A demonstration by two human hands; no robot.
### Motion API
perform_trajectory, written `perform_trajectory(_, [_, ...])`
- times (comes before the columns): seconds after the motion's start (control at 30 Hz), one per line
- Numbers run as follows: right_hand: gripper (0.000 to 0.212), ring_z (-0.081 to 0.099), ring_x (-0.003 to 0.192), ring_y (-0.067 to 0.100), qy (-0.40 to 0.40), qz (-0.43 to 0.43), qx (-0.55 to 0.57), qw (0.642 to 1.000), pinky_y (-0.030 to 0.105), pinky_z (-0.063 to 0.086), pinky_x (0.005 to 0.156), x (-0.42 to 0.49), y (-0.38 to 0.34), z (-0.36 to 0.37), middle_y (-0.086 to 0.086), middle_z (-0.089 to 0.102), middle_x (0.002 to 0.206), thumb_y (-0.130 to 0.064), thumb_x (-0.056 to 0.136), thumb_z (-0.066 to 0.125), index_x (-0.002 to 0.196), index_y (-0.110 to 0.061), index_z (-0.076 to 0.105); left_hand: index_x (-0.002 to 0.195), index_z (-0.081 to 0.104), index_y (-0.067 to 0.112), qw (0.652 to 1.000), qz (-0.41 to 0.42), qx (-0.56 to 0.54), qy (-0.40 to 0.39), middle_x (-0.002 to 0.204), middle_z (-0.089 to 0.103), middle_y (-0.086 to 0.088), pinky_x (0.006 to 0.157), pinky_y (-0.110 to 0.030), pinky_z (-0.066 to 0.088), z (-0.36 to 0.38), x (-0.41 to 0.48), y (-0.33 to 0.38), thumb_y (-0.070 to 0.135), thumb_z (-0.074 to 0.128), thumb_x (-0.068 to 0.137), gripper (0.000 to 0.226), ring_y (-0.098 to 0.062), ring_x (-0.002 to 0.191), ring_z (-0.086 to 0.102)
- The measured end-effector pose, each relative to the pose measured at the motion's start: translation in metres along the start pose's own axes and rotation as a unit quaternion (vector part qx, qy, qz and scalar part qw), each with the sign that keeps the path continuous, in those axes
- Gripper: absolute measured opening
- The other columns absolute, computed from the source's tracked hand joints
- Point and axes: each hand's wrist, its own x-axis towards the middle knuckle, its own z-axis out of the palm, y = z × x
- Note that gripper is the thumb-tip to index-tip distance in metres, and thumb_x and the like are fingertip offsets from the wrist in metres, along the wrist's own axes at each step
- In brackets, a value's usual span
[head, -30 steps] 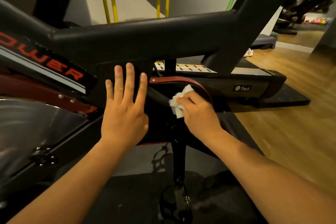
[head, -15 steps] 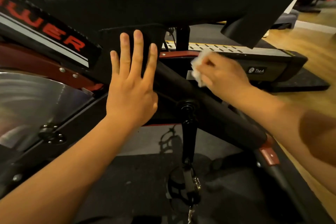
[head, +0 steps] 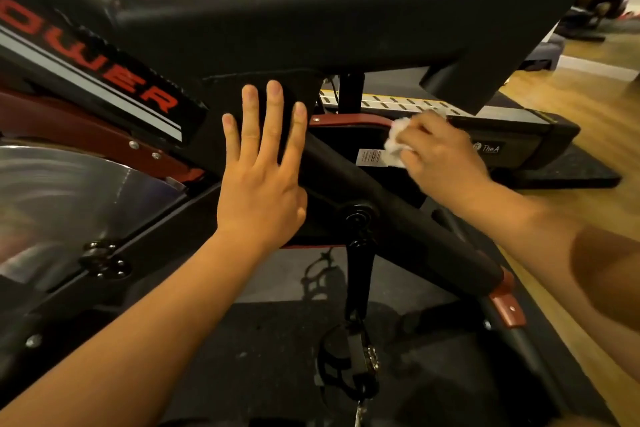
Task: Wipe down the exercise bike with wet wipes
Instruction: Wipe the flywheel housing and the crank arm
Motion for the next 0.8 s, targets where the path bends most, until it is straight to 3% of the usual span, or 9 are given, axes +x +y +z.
perform_trajectory(0.1, [0.025,0.055,0.090,0.025,0.029,-0.041,0.054,0.997,0.038,0.047,0.073,0.034,-0.053,0.008,0.009,0.058,0.105,-0.018,0.094,0.043,0.104,-0.009,0.065,0.156,0.005,0.010,1.000,0.002,-0.004,0.004,0.161,-0.005,-0.024,0.118,-0.062,0.004,0.000,0.000,-0.001,0.024,0.060,0.082,0.093,-0.046,0.147,-0.008])
perform_trajectory(0.17, [0.019,0.057,0.089,0.028,0.050,-0.091,0.067,0.992,0.038,0.050,0.070,0.044,-0.068,0.019,0.012,0.058,0.101,-0.011,0.091,0.052,0.104,-0.007,0.066,0.156,0.008,0.010,1.000,0.006,-0.008,0.010,0.161,-0.002,-0.024,0.118,-0.061,0.005,-0.001,0.000,-0.003,0.022,0.061,0.082,0.091,-0.045,0.147,-0.006])
perform_trajectory(0.3, [0.025,0.063,0.084,0.036,0.049,-0.158,0.043,0.985,0.041,0.055,0.069,0.007,-0.029,0.038,0.016,0.063,0.100,-0.003,0.086,0.053,0.106,-0.005,0.068,0.156,0.010,0.010,1.000,0.015,-0.001,0.007,0.162,-0.002,-0.023,0.119,-0.060,0.004,-0.003,-0.003,-0.007,0.023,0.060,0.084,0.089,-0.045,0.148,-0.005])
perform_trajectory(0.37, [0.026,0.065,0.085,0.037,0.003,-0.091,0.049,0.995,0.038,0.056,0.073,-0.024,-0.006,0.045,0.014,0.064,0.102,-0.003,0.085,0.055,0.107,-0.006,0.068,0.156,0.010,0.011,1.000,0.017,-0.001,0.003,0.162,-0.002,-0.022,0.119,-0.059,0.003,-0.004,-0.003,-0.008,0.023,0.058,0.084,0.088,-0.045,0.148,-0.006])
perform_trajectory(0.43, [0.022,0.064,0.096,0.029,-0.029,0.040,0.102,0.994,0.026,0.047,0.084,-0.043,0.003,0.045,0.008,0.065,0.107,-0.005,0.089,0.058,0.107,-0.011,0.069,0.156,0.010,0.011,1.000,0.014,-0.004,0.001,0.162,-0.002,-0.022,0.119,-0.059,0.001,-0.005,-0.003,-0.007,0.023,0.058,0.084,0.088,-0.045,0.147,-0.007])
perform_trajectory(0.5, [0.016,0.062,0.098,0.018,-0.002,0.124,0.180,0.976,0.017,0.039,0.085,-0.043,-0.008,0.040,0.002,0.067,0.106,-0.014,0.091,0.062,0.103,-0.017,0.071,0.156,0.010,0.011,1.000,0.016,-0.007,-0.007,0.162,-0.003,-0.022,0.118,-0.059,0.000,-0.005,-0.002,-0.006,0.023,0.058,0.084,0.088,-0.045,0.147,-0.008])
perform_trajectory(0.63, [0.024,0.056,0.077,0.005,0.045,0.061,0.327,0.942,0.012,0.043,0.073,-0.026,-0.071,0.031,-0.011,0.061,0.082,-0.015,0.090,0.064,0.113,-0.014,0.068,0.156,0.013,0.012,0.999,0.030,-0.003,-0.012,0.162,-0.002,-0.022,0.118,-0.059,0.001,-0.007,-0.003,-0.010,0.024,0.061,0.083,0.088,-0.046,0.147,-0.006])
perform_trajectory(0.73, [0.021,0.059,0.075,0.006,0.027,0.106,0.365,0.924,0.016,0.046,0.071,-0.038,-0.071,0.038,-0.011,0.059,0.077,-0.019,0.089,0.065,0.110,-0.020,0.064,0.155,0.019,0.010,0.999,0.035,-0.015,-0.013,0.162,0.002,-0.021,0.118,-0.061,0.003,-0.010,-0.004,-0.011,0.023,0.059,0.084,0.082,-0.045,0.147,-0.003])
perform_trajectory(0.8, [0.016,0.063,0.081,0.011,-0.031,0.152,0.331,0.931,0.028,0.050,0.072,-0.065,-0.039,0.048,-0.005,0.064,0.083,-0.022,0.089,0.065,0.098,-0.033,0.057,0.150,0.032,0.006,0.998,0.057,-0.025,0.001,0.161,0.012,-0.021,0.117,-0.064,0.010,-0.007,-0.010,-0.007,0.021,0.056,0.082,0.073,-0.043,0.148,0.005])
